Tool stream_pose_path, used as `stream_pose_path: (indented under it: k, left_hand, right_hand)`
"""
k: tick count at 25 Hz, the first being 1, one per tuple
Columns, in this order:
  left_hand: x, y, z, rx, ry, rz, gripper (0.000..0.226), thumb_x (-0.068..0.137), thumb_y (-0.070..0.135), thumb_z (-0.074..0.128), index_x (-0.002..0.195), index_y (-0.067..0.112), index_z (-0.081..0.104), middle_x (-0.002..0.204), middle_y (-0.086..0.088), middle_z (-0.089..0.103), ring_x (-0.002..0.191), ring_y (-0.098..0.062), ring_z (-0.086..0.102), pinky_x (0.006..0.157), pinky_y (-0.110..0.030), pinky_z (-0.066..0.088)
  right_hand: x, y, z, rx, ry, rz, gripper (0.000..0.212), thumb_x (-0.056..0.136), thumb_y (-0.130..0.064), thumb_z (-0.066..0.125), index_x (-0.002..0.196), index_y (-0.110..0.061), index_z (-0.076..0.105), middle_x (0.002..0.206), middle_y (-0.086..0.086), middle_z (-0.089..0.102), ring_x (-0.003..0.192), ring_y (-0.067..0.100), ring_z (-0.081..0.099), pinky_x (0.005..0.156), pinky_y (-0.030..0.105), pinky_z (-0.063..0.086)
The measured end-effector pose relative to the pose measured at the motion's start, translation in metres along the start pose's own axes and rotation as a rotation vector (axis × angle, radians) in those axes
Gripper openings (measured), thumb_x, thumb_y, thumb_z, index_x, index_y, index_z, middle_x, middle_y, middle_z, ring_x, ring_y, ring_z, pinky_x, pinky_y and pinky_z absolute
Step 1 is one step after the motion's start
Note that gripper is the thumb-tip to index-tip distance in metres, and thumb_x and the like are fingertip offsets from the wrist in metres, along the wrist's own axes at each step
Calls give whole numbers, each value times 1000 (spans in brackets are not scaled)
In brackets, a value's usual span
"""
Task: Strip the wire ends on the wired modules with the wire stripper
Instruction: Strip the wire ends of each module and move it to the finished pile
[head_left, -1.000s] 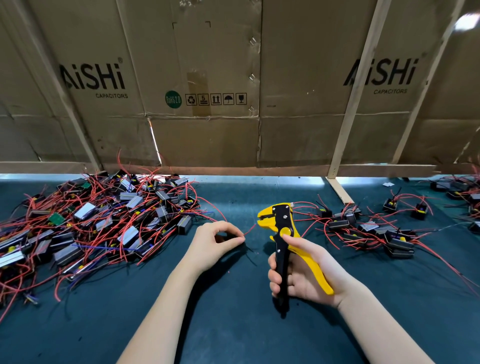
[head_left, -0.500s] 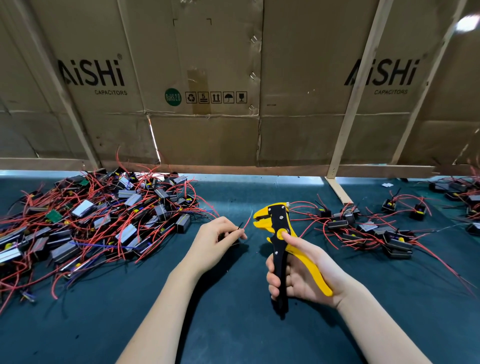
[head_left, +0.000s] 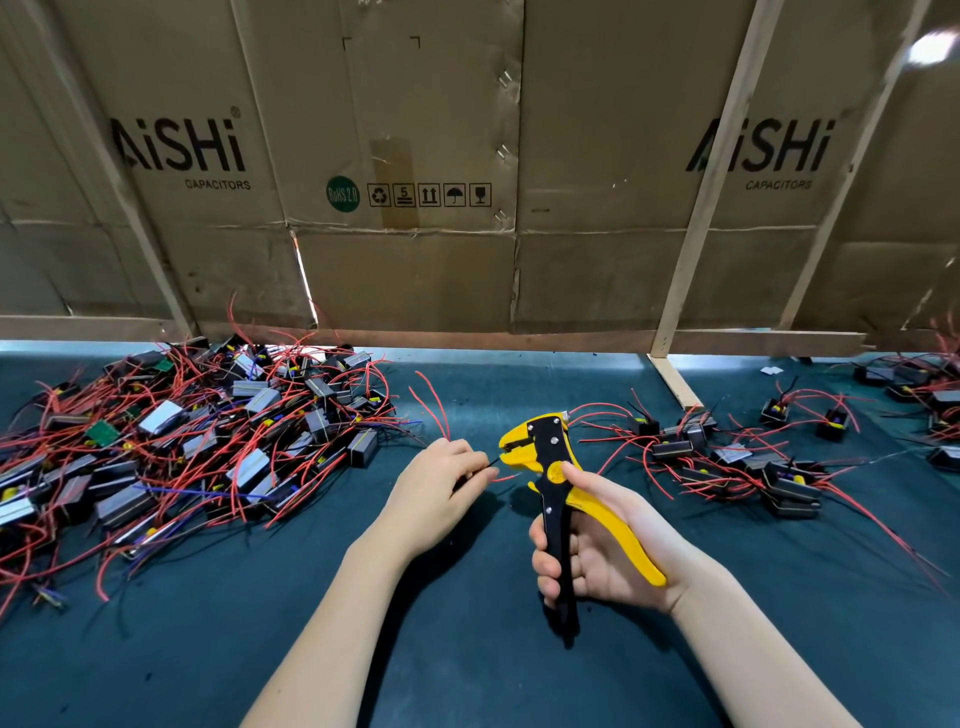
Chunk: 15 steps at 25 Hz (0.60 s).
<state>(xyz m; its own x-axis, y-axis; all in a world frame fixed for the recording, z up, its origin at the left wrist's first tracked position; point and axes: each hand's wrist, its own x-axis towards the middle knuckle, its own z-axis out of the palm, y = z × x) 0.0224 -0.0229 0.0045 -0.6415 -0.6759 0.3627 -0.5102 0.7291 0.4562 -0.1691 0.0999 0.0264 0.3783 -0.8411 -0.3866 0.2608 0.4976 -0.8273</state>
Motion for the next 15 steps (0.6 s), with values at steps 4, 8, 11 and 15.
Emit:
stream_pose_path:
  k: [4,8,11,15]
  left_hand:
    - [0,1,-1,5,-23,-23,31,100,33,50,79,11,57,81,5,49,87,-17,45,77,-35,41]
    - [-2,4,-2,10,-29,-28,31,100,31,51,74,16,47,78,7,45,84,-16,43,76,-36,41]
    - [-3,6,-5,12,-42,-35,31,101,31,50,73,19,45,76,8,43,84,-16,43,76,-35,40]
    - [-3,6,-6,13,-47,-47,27,101,31,50,77,18,52,78,8,45,84,-14,43,76,-32,39]
  right_hand:
    - [1,1,0,-32,16,4,64,87,-68,45,79,-6,60,72,13,54,65,30,56,68,35,51]
    - [1,0,1,-29,62,28,66,86,-71,43,72,-8,58,63,10,48,55,26,50,60,32,47]
    - [1,1,3,-62,145,18,66,84,-75,41,66,-12,52,55,4,40,45,19,41,51,28,41]
    - [2,-1,3,-44,273,-36,65,79,-76,41,59,-15,47,48,-1,30,36,13,27,41,24,32]
